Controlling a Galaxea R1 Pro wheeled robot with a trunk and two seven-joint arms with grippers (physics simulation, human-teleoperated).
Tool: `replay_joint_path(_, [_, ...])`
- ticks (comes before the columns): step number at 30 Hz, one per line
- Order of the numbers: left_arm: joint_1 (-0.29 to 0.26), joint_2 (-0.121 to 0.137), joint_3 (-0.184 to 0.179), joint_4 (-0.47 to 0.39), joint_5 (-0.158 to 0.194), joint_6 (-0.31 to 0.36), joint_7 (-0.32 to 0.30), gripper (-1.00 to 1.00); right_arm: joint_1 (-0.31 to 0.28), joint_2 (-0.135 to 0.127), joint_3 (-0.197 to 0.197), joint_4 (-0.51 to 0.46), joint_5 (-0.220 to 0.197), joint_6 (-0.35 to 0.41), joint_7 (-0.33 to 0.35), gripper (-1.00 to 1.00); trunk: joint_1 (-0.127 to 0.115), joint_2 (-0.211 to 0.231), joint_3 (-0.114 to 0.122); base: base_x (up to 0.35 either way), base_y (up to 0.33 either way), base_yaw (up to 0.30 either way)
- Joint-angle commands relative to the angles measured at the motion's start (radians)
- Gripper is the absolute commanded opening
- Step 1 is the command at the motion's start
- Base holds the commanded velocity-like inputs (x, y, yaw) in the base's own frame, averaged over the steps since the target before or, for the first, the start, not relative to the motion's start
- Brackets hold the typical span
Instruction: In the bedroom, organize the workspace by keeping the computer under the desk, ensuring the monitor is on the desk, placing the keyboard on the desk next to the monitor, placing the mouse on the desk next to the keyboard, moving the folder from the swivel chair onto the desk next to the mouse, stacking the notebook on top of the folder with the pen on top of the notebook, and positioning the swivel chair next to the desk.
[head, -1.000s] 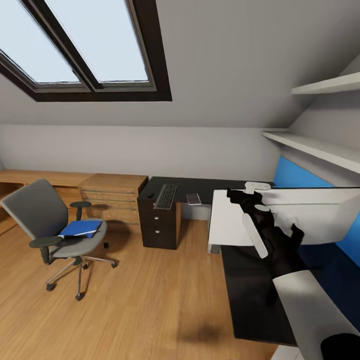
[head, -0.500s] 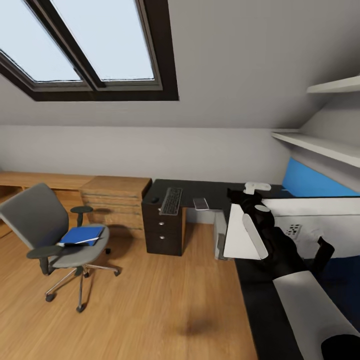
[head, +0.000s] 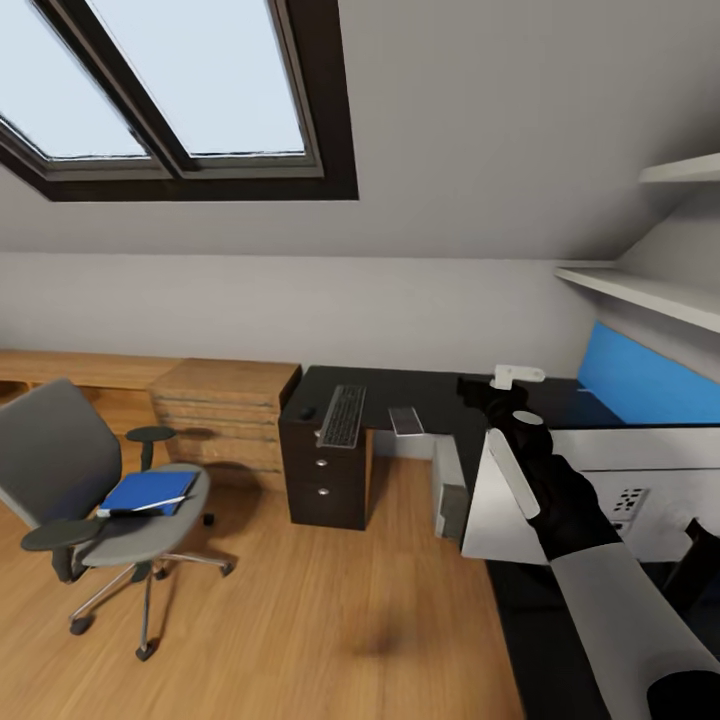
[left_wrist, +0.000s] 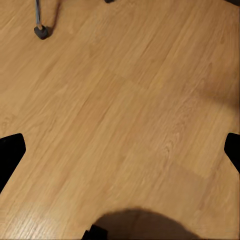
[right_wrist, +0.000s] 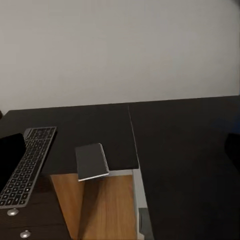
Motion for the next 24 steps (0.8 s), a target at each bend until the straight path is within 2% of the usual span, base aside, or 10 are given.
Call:
replay_joint_path(1, [-0.001,0.0,-0.009,0.0,0.003,-0.008,0.008,1.0,-0.001,-0.002,0.004,-0.001,-0.01,0.003,-0.01,1.0,0.001,-0.002,-0.002,0.325,-0.106,0.0])
replay_joint_path(6, [-0.001,0.0,-0.009,0.002,0.003,-0.028,0.008,1.0,-0.001,-0.002,0.004,0.0,-0.01,0.004,-0.01,1.0,0.001,-0.002,-0.002,0.202,-0.045,0.0])
replay_joint_path(15, [-0.001,0.0,-0.009,0.002,0.003,-0.031,0.008,1.0,-0.001,-0.001,0.004,0.003,-0.01,0.013,-0.01,1.0,0.001,-0.002,-0.002,0.019,-0.004,0.0])
replay_joint_path(17, [-0.001,0.0,-0.009,0.002,0.003,-0.031,0.008,1.0,-0.001,0.0,0.002,0.007,-0.012,0.057,-0.01,1.0,0.001,-0.002,-0.002,0.0,0.0,0.0])
replay_joint_path(20, [-0.001,0.0,-0.009,0.002,0.003,-0.031,0.008,1.0,-0.001,0.0,-0.001,0.009,-0.013,0.078,-0.011,1.0,0.001,-0.002,-0.002,0.0,0.0,0.0])
replay_joint_path(21, [-0.001,0.0,-0.009,0.002,0.003,-0.031,0.008,1.0,-0.001,0.0,-0.002,0.009,-0.013,0.097,-0.011,1.0,0.001,-0.002,-0.002,0.0,0.0,0.0])
replay_joint_path(22, [-0.001,0.0,-0.009,0.002,0.003,-0.031,0.008,1.0,-0.001,0.001,-0.008,0.008,-0.014,0.148,-0.01,1.0,0.001,-0.002,-0.002,0.0,0.0,0.0])
replay_joint_path(24, [-0.001,0.0,-0.009,0.002,0.003,-0.031,0.008,1.0,-0.001,0.002,-0.018,0.009,-0.014,0.175,-0.01,1.0,0.001,-0.002,-0.002,0.0,0.0,0.0])
